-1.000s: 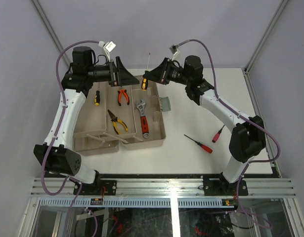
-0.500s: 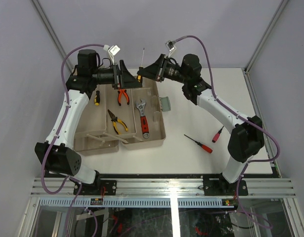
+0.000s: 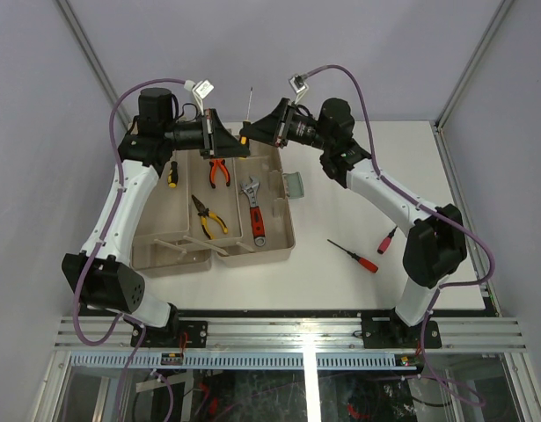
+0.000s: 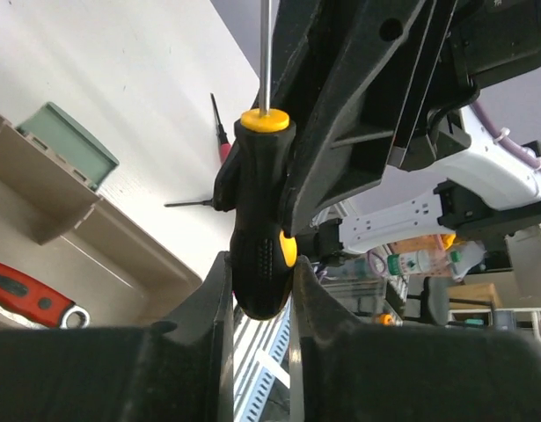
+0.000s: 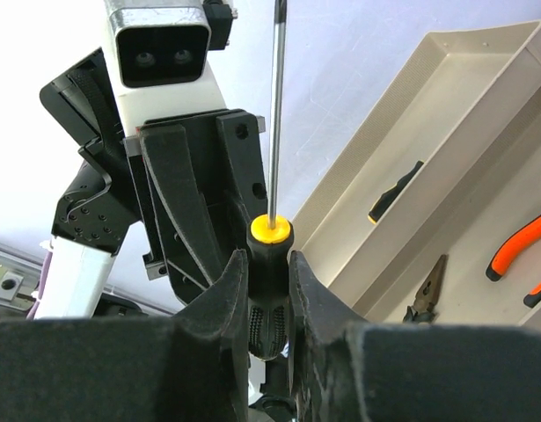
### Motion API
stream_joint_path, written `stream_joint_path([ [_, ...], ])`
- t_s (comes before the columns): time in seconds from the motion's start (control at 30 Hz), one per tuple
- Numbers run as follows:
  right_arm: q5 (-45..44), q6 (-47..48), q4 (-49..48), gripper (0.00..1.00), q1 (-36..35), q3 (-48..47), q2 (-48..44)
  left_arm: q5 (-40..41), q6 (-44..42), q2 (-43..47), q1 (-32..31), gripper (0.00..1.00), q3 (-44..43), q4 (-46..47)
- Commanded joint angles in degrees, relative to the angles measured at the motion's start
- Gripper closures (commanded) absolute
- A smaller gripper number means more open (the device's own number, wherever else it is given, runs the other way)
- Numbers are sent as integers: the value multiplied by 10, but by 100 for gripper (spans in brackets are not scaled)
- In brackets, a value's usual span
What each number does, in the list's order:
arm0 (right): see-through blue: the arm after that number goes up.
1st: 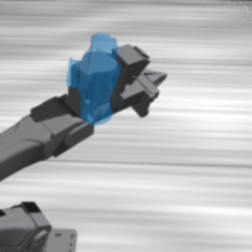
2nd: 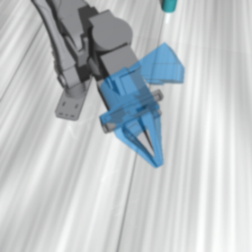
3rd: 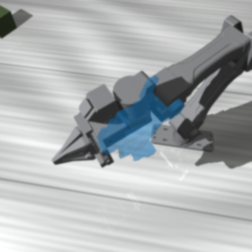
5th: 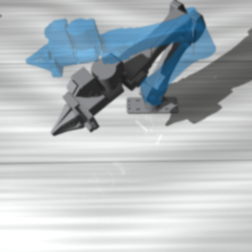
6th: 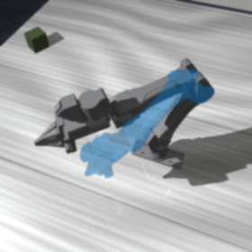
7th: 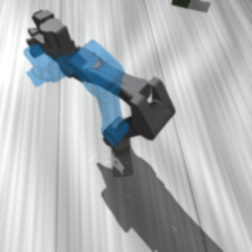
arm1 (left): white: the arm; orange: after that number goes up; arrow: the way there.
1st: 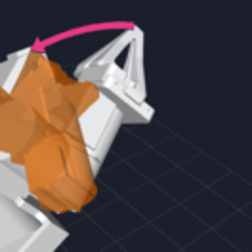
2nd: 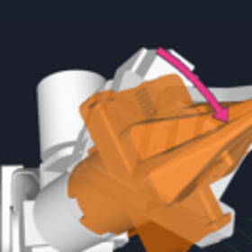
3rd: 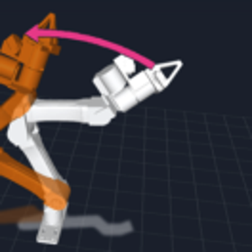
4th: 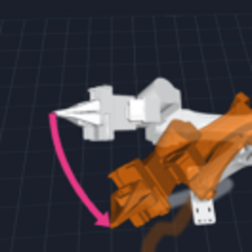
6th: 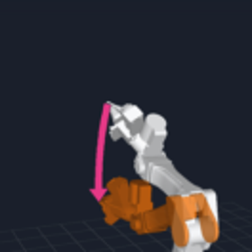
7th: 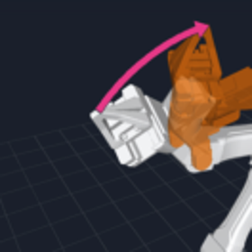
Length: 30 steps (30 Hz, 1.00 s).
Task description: Pack the tool kit
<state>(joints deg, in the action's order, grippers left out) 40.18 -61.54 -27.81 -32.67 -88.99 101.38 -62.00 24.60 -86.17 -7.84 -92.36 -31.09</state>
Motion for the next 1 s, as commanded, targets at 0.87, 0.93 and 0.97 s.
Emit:
stream_joint_path([
  [0.87,-392,464,729,27,65,-15,-120,219,-447,-85,274,100,-142,-429],
  [0.93,-390,491,752,27,65,13,-128,237,-453,-86,276,100,-132,-439],
  [0.97,-390,504,763,27,65,27,-131,245,-456,-88,276,100,-130,-445],
])
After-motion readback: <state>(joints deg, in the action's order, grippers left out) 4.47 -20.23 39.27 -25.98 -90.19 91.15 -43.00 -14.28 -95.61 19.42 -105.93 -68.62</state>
